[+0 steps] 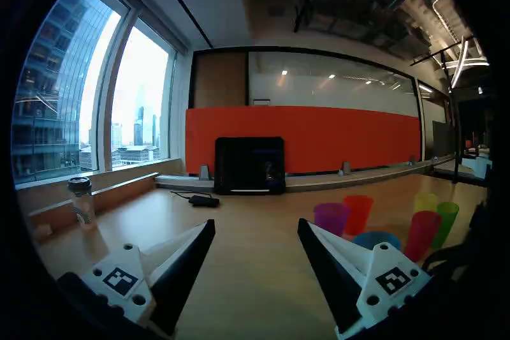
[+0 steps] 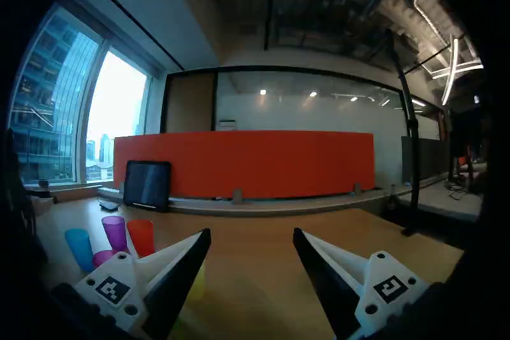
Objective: Pour water
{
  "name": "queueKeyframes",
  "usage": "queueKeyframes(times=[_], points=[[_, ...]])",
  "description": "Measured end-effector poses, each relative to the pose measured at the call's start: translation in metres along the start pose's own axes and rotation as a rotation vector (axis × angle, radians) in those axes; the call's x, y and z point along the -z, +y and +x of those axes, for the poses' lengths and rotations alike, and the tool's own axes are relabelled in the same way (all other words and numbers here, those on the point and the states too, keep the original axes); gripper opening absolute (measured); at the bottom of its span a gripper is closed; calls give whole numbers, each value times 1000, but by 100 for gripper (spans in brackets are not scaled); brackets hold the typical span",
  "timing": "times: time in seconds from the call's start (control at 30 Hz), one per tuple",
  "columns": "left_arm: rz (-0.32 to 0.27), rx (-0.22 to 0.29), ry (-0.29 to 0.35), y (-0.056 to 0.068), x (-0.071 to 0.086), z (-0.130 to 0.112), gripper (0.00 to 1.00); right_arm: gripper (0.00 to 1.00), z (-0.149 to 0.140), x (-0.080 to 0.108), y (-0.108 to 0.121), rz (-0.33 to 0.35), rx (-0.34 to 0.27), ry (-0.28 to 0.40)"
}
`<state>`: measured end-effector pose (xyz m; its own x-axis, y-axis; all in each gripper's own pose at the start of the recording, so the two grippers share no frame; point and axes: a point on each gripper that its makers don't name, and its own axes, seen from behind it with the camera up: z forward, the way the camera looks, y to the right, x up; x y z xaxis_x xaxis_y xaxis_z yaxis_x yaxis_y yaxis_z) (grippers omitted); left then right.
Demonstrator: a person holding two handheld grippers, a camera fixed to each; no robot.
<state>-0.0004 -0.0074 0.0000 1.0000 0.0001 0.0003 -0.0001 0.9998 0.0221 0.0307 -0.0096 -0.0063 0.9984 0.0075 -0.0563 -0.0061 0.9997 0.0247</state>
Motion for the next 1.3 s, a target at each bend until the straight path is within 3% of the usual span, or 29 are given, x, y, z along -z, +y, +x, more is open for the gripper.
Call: queueKeyframes(times=[0.3, 1.3], points=[[0, 0, 0, 1, 0, 0, 96, 100, -8, -3, 8, -12, -27, -5], [0, 0, 0, -1, 0, 0, 96, 100, -32, -8, 9, -18, 9, -54]])
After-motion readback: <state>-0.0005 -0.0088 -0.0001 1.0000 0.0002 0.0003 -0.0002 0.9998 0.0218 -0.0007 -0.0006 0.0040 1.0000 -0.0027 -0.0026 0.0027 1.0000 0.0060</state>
